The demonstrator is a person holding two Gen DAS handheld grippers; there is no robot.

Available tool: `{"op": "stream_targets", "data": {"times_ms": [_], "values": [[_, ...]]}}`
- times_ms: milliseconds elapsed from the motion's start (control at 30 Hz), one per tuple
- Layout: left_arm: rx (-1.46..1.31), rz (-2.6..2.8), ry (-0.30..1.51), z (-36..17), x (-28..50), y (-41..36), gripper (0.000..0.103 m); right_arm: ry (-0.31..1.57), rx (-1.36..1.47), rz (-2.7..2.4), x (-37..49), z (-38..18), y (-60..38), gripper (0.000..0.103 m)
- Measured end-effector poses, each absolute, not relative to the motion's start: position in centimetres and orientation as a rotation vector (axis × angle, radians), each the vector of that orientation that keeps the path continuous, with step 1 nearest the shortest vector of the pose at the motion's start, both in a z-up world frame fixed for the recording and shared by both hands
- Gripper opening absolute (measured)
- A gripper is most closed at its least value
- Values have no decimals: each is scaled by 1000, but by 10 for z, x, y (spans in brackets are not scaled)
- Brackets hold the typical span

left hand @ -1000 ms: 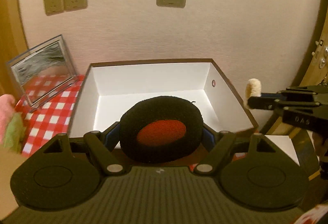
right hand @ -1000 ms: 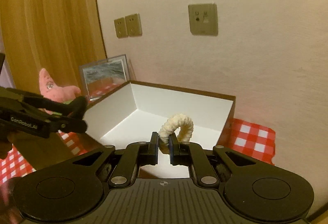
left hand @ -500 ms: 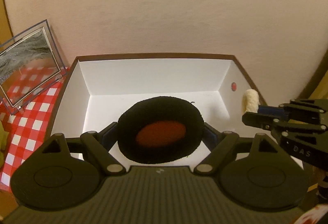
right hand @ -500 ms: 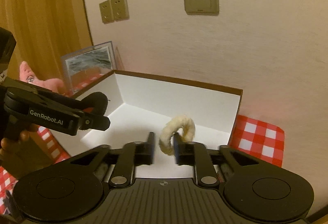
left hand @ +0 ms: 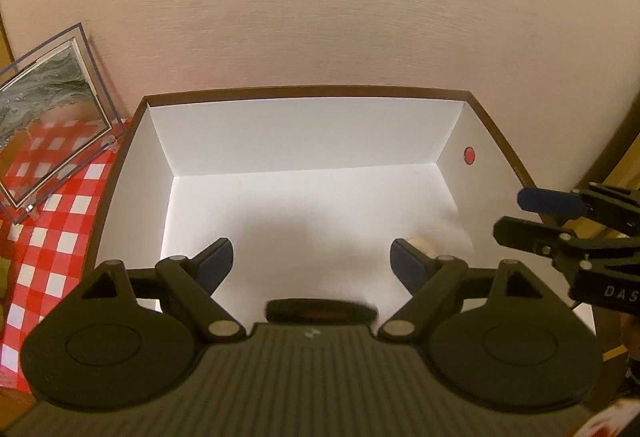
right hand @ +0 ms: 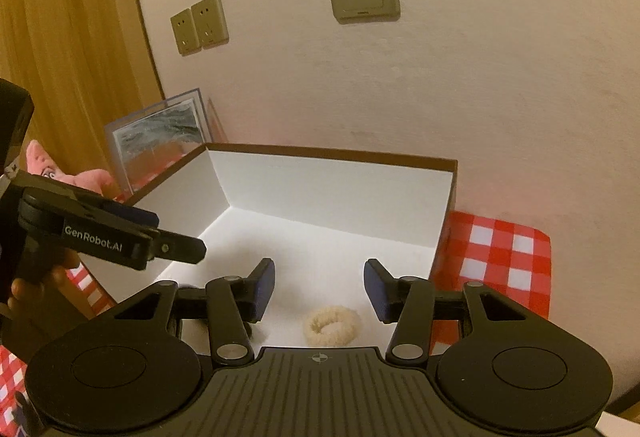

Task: Organize soft objects
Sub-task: 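Open both grippers to drop the scrunchie and sponge into the box, then move the right gripper to the mint-green cloth while the left approaches the blue wipe packets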

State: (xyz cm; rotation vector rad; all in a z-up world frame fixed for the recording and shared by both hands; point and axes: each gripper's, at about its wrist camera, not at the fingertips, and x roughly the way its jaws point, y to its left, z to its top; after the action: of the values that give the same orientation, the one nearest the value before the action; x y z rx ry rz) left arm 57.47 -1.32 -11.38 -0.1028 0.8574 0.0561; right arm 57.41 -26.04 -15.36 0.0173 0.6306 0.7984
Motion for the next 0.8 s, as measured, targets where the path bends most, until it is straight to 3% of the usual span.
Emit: {"op": "stream_targets", "data": {"times_ms": [567, 800], "values": [[-111, 51, 807, -86, 515, -19, 84, 603, 140, 708, 533, -138, -332, 50], [-112, 54, 767, -65, 460, -29, 84, 556, 234, 663, 488, -122, -370, 66]]}}
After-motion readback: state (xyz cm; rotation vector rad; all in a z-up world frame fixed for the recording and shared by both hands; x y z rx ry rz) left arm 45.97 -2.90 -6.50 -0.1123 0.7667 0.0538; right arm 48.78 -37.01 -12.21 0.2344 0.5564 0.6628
